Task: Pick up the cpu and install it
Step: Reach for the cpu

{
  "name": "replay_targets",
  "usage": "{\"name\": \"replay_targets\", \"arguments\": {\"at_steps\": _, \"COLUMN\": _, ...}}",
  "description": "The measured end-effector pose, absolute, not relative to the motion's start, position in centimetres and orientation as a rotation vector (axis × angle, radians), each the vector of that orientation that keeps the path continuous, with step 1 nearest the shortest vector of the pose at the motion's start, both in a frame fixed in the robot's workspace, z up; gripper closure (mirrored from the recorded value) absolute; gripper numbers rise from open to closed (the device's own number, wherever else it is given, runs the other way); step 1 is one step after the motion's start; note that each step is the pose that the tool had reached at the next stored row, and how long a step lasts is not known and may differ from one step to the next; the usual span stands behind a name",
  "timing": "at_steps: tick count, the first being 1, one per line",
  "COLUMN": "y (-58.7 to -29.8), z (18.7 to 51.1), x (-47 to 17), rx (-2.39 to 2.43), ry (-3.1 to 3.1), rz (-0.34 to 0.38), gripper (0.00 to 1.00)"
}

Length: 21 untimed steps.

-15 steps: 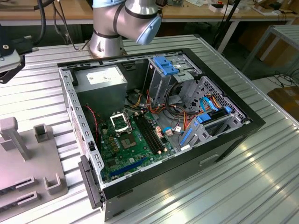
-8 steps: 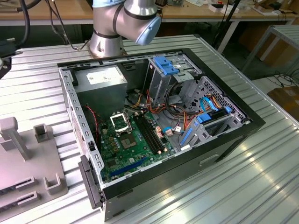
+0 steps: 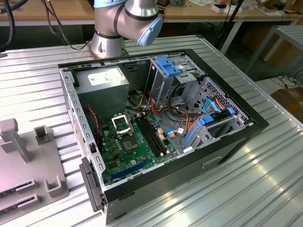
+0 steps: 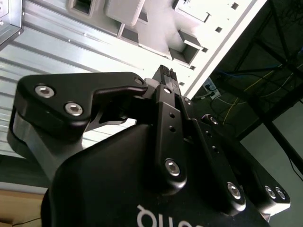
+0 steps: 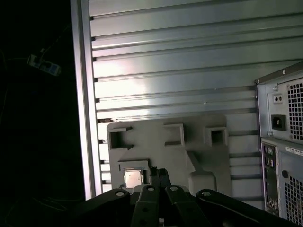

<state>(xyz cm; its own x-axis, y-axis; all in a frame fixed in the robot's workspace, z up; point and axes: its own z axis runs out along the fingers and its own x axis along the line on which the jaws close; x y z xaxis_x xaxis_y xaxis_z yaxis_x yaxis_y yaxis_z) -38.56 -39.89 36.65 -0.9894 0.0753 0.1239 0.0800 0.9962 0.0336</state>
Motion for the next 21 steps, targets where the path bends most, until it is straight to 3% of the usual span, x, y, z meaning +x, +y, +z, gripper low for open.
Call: {"name": "replay_targets", "arguments": {"at_steps": 21, "y": -40.7, "z": 35.6, "x": -43.6, "rx": -0.118, "ry": -3.083, "rz": -0.063, "gripper": 0.89}}
